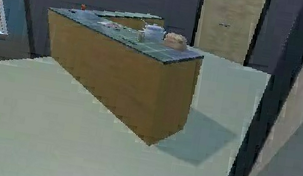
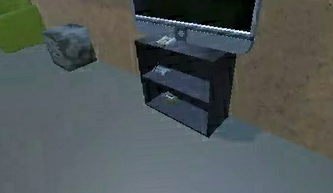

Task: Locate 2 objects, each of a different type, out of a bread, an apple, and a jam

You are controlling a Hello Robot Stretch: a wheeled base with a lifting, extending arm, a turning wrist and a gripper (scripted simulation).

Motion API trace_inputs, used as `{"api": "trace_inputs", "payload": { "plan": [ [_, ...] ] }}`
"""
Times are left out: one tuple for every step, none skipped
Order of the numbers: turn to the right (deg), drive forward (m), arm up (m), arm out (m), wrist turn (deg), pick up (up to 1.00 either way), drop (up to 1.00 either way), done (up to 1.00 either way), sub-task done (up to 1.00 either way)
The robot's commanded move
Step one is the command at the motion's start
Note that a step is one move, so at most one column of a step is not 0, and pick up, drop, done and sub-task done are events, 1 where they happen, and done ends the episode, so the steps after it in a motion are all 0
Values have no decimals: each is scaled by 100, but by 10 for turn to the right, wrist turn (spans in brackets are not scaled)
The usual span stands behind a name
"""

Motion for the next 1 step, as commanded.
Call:
{"api": "trace_inputs", "payload": {
  "plan": [
    [0,100,0,0,0,0,0,0,0]
  ]
}}
